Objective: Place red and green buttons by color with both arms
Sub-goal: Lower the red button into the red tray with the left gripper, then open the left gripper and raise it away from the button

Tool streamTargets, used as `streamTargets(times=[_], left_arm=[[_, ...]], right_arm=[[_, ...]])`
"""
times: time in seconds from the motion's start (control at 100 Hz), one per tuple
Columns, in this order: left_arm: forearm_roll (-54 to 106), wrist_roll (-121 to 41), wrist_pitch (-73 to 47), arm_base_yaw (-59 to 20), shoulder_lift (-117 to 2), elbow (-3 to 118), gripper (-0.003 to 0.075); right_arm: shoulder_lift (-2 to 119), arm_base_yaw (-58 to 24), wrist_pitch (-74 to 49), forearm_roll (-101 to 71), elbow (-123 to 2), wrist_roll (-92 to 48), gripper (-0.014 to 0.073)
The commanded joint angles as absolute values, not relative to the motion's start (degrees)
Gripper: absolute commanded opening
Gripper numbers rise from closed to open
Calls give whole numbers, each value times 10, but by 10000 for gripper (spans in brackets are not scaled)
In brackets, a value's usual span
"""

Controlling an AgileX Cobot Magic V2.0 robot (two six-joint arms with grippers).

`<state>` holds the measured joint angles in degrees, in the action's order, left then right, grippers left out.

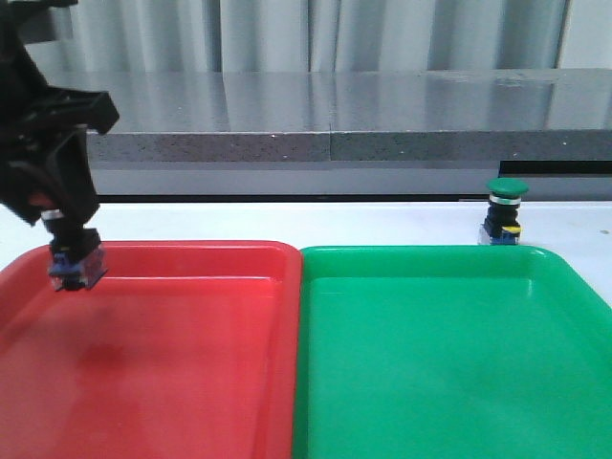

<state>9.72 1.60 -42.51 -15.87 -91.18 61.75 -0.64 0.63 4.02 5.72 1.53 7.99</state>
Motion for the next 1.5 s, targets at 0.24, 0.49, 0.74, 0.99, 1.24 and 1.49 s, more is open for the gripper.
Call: streamTargets(times=[0.24, 0.49, 0.74, 0.99, 1.24, 1.49], left_arm=[[108, 47, -367, -164, -884, 579, -20], [119, 47, -381, -164, -894, 577, 93], [118, 47, -386, -164, -894, 577, 444], [116, 49, -390, -164, -894, 577, 500], [114, 49, -373, -164, -850, 577, 493], [114, 49, -361, -164, -761, 577, 230]], right_arm=[[-19, 10, 85, 63, 5, 78, -64], [-19, 10, 85, 63, 5, 78, -64], [-19, 10, 85, 63, 5, 78, -64], [-19, 10, 85, 63, 5, 78, -64], [-19, 10, 85, 63, 5, 78, -64], [-19, 10, 85, 63, 5, 78, -64]])
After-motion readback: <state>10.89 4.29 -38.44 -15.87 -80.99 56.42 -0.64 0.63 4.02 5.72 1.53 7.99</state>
